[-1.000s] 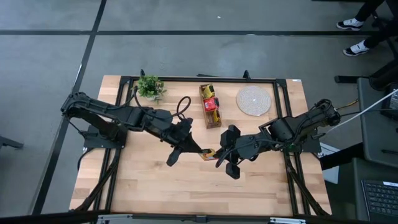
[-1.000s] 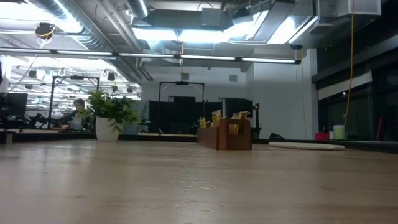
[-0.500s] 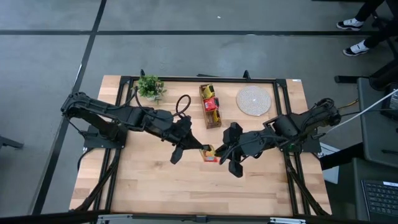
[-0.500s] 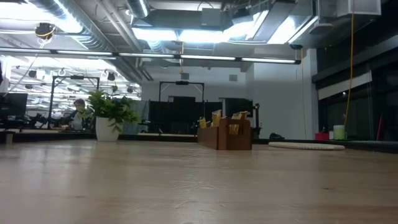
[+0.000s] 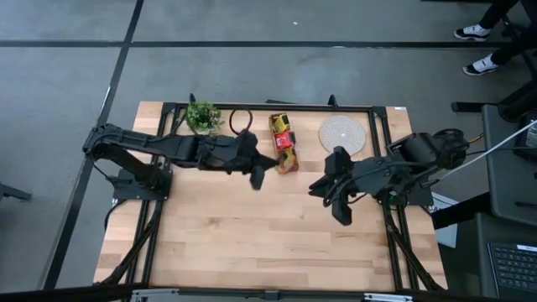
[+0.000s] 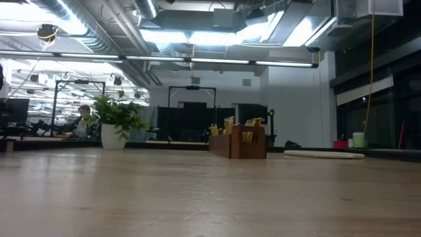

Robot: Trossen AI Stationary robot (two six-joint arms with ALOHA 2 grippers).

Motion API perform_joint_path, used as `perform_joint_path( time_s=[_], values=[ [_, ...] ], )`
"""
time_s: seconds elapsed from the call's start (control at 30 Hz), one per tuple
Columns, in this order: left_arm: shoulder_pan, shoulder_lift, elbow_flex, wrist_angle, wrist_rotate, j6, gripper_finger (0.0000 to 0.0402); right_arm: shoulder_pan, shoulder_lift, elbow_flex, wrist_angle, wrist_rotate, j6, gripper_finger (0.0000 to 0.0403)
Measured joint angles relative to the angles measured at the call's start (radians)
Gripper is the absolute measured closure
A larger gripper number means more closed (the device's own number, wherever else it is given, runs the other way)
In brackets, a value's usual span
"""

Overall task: Pick & Place Tea
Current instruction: Put the orange tea bag into the left section of the wooden organizer

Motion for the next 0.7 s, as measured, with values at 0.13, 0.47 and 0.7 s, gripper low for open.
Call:
perform_joint_path(
  time_s=[0.13,0.47,0.7],
  values=[
    [0.041,0.029,0.000,-0.028,-0.090,-0.143,0.0400,0.000,0.000,0.030,-0.052,0.023,-0.002,0.0339],
    [0.098,0.208,0.000,-0.015,-0.248,-0.453,0.0400,0.000,0.002,0.031,-0.139,0.049,-0.028,0.0339],
    [0.144,0.309,-0.001,-0.014,-0.299,-0.655,0.0400,0.000,0.002,0.031,-0.168,0.067,-0.028,0.0339]
  ],
)
